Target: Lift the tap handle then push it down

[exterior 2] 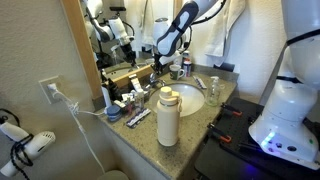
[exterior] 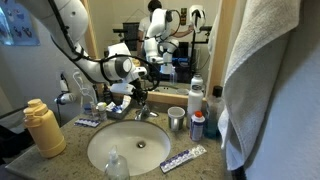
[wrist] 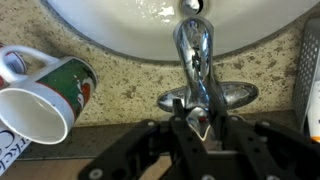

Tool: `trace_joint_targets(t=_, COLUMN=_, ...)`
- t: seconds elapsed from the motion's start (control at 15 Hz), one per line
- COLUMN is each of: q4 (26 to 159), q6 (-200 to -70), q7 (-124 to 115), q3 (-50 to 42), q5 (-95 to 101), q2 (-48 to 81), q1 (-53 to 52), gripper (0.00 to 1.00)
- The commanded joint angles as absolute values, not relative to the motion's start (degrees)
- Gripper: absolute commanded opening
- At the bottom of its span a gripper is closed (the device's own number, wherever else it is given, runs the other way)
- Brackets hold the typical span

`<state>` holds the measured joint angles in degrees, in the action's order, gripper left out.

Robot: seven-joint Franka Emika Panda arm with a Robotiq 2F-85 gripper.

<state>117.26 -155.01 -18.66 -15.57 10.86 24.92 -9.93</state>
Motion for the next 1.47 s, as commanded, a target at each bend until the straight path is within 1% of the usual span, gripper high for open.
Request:
trace_joint_targets(t=0.0, q4=118.90, q6=-152.03, q7=-23.30, q3=-19.46, q5=13.56, q2=18.78, q1=-8.63, gripper=0.07)
trace_joint_targets(t=1.4, q4=117.75, q6=-151.54, q7=-23.43, q3=-19.38, q5=13.44, q2=18.81, q1=-8.69, gripper=0.07)
